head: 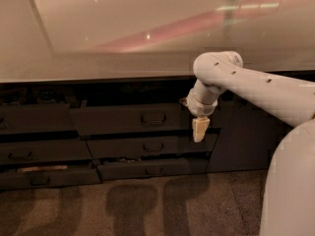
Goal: Open top drawer
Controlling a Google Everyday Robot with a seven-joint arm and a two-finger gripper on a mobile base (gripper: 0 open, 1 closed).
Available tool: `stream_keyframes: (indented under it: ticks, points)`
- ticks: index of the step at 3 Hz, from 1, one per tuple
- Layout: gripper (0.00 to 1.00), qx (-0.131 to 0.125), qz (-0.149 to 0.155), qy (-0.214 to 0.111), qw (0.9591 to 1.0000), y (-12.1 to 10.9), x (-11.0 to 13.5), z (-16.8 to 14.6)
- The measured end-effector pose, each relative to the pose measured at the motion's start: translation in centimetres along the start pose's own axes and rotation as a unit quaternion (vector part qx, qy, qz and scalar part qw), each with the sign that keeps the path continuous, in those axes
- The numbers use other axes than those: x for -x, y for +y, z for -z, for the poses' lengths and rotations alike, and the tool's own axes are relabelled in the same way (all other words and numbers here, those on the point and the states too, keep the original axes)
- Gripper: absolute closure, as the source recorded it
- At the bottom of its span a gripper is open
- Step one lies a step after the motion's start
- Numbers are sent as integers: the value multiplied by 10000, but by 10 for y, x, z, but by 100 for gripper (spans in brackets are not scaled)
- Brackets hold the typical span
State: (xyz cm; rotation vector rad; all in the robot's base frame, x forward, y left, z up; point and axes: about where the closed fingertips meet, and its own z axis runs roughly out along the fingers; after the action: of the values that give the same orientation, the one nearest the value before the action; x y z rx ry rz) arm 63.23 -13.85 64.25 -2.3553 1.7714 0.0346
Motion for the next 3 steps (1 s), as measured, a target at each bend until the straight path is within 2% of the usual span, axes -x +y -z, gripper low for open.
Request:
stream_keyframes:
  ticks: [3]
  points:
    - [89,1,0,0,10000,0,0,0]
